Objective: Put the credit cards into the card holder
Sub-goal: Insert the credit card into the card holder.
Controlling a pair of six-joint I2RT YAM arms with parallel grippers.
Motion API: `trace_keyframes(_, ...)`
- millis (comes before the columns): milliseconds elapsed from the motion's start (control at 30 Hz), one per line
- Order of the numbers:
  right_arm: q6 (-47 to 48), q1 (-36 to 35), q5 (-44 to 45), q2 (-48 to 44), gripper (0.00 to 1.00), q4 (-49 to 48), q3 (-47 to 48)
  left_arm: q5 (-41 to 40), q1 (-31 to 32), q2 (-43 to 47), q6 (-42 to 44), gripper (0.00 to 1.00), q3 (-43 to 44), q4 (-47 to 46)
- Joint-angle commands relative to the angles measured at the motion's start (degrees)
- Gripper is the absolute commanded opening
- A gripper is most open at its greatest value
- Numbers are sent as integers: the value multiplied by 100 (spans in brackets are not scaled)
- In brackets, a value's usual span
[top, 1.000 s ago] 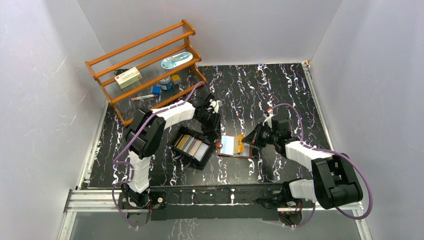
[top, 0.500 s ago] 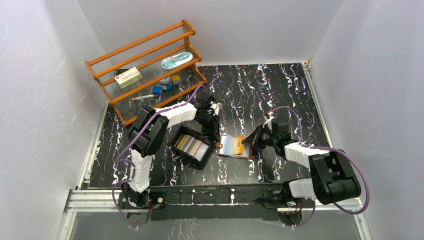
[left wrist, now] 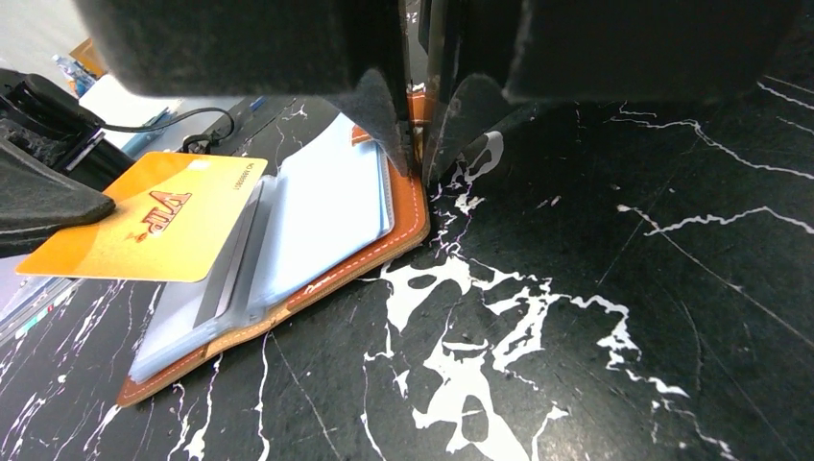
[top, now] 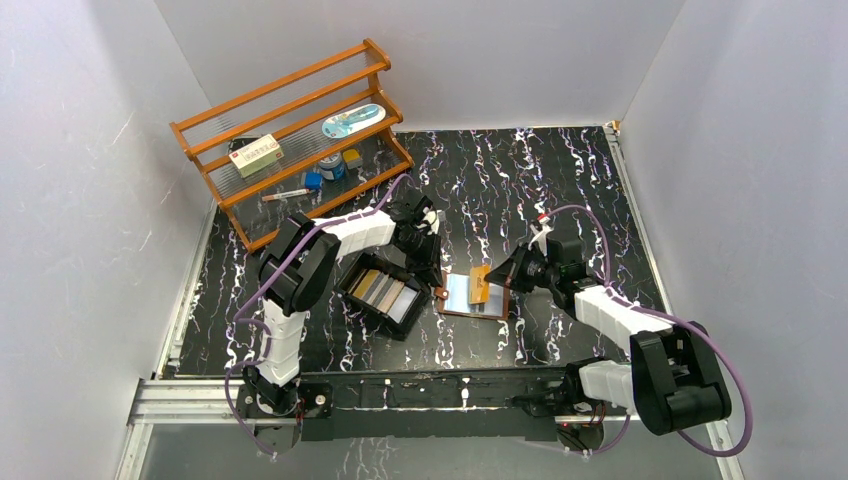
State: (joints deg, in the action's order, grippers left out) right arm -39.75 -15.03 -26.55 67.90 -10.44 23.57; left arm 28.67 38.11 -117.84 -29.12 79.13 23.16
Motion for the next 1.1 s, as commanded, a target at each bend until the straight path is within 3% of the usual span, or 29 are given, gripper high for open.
trace_keyframes(0, -47, -3, -48, 57, 0, -208, -103, -38, 27, 128, -157, 7, -113, -4)
trace_keyframes(267, 79, -2, 356, 158, 0, -464, -309, -144, 39, 116, -221, 7, -196, -39)
trace_keyframes(1067, -861, -3, -220, 831, 0, -2245, -1001, -195, 109, 175, -477, 8, -398, -213)
